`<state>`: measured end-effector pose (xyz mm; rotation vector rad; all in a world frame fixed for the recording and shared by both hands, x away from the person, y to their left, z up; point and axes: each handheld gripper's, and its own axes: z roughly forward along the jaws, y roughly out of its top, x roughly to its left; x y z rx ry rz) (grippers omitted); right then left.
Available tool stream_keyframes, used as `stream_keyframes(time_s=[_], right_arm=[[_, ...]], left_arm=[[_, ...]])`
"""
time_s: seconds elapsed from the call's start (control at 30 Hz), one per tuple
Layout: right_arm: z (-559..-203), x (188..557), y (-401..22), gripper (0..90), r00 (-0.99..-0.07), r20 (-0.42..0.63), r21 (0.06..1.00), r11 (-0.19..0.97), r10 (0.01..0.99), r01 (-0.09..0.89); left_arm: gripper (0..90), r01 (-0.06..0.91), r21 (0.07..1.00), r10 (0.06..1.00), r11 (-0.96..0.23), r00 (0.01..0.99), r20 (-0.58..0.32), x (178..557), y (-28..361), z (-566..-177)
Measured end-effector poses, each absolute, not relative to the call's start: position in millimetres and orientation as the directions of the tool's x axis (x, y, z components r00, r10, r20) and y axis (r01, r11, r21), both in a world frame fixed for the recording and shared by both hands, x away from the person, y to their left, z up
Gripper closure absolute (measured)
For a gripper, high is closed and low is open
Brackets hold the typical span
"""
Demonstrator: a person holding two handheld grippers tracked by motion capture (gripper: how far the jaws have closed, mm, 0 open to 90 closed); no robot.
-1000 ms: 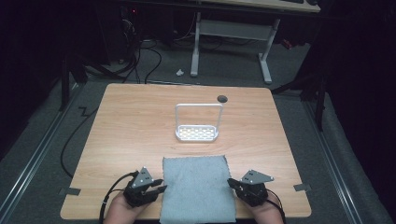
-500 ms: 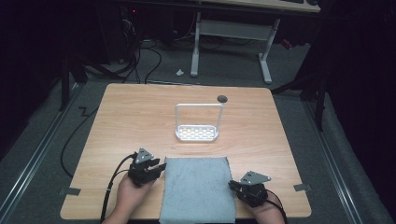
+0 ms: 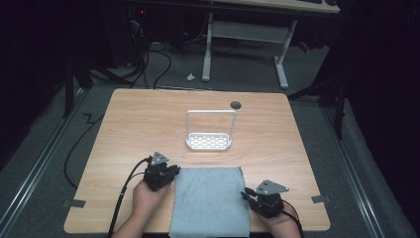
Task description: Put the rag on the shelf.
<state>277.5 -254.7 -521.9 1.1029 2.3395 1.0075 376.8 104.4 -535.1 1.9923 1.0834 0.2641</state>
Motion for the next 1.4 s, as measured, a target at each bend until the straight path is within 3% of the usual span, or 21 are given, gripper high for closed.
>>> stream_keyframes(time_s=[0.07, 0.23, 0.43, 0.77, 0.9, 1.03, 1.17, 1.4], right_arm=[[-523.1, 279.0, -255.5, 71.7, -0.613, -0.015, 0.738, 0.423, 0.79, 0.527], [-521.3, 284.6, -255.9, 64.8, -0.552, 0.013, 0.773, 0.342, 0.834, 0.535], [-516.7, 306.1, -241.5, 64.9, -0.509, 0.007, 0.777, 0.316, 0.86, 0.544], [-529.6, 356.4, -241.1, 70.9, -0.419, 0.005, 0.738, 0.279, 0.908, 0.614], [-530.4, 356.9, -236.2, 75.1, -0.453, 0.025, 0.742, 0.287, 0.891, 0.606], [-530.5, 354.7, -230.4, 89.0, -0.481, 0.017, 0.739, 0.313, 0.877, 0.596], [-529.8, 351.3, -228.7, 89.9, -0.506, -0.033, 0.744, 0.359, 0.862, 0.563], [-521.0, 340.4, -235.9, 89.9, -0.497, -0.016, 0.801, 0.308, 0.868, 0.514]], left_arm=[[88.5, 0.584, 0.755, 0.78, -0.297, 0.605, -0.162, 374.5, 102.8, -535.0], [89.1, 0.584, 0.755, 0.777, -0.298, 0.608, -0.164, 374.2, 103.3, -535.1], [89.1, 0.587, 0.754, 0.774, -0.295, 0.609, -0.172, 374.4, 103.8, -535.2], [89.0, 0.584, 0.754, 0.771, -0.302, 0.614, -0.167, 374.1, 103.7, -535.0], [89.0, 0.587, 0.753, 0.771, -0.298, 0.613, -0.173, 374.3, 103.9, -535.1], [89.1, 0.589, 0.752, 0.767, -0.296, 0.616, -0.18, 374.4, 104.2, -535.1], [89.2, 0.583, 0.753, 0.766, -0.304, 0.62, -0.171, 373.5, 104.2, -535.0], [89.2, 0.564, 0.781, 0.755, -0.269, 0.627, -0.193, 370.0, 109.2, -534.0]])
